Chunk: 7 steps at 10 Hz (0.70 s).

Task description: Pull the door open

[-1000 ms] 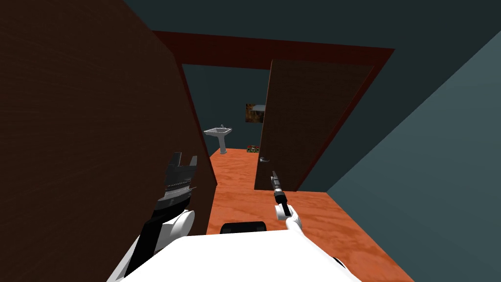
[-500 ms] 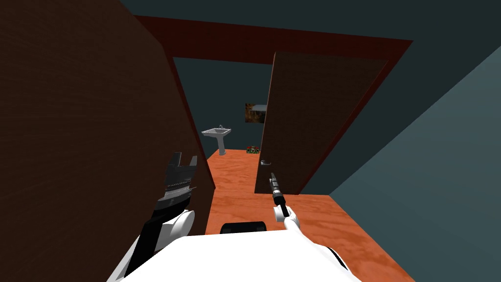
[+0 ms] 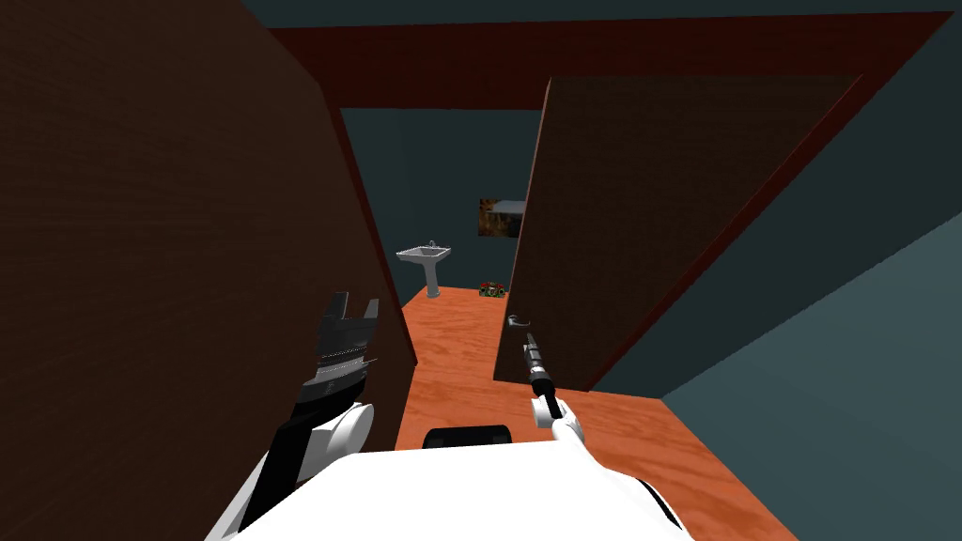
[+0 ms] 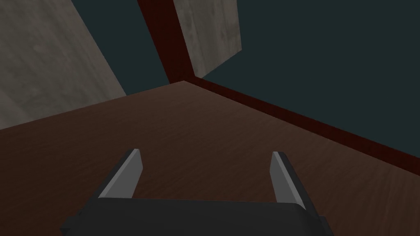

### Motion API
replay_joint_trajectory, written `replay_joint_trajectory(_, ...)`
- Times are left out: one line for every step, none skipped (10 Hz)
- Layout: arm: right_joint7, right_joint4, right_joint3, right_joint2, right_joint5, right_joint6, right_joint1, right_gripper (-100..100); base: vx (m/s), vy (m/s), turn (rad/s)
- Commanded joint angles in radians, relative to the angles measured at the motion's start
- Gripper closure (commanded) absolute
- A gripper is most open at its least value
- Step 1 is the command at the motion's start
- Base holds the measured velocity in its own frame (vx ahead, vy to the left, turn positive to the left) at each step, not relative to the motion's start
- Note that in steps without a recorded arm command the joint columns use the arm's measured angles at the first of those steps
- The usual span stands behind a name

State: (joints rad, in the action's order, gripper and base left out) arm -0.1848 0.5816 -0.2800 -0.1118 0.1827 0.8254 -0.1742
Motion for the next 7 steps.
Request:
replay_joint_trajectory(-0.004, -0.025, -0.017, -0.018, -0.014, 0.02, 0.006, -100, 0.168, -0.001, 0.167)
replay_joint_trajectory(-0.007, -0.03, -0.025, -0.028, -0.021, 0.023, 0.009, -100, 0.184, 0.015, 0.165)
replay_joint_trajectory(-0.007, -0.03, -0.025, -0.028, -0.021, 0.023, 0.009, -100, 0.134, 0.008, 0.052)
replay_joint_trajectory(-0.011, -0.036, -0.037, -0.042, -0.031, 0.027, 0.013, -100, 0.153, 0.008, 0.14)
replay_joint_trajectory(-0.011, -0.036, -0.037, -0.042, -0.031, 0.027, 0.013, -100, 0.127, 0.011, 0.063)
replay_joint_trajectory(-0.014, -0.041, -0.046, -0.052, -0.038, 0.029, 0.016, -100, 0.138, 0.026, 0.097)
replay_joint_trajectory(-0.016, -0.043, -0.05, -0.056, -0.042, 0.031, 0.018, -100, 0.157, 0.025, 0.1)
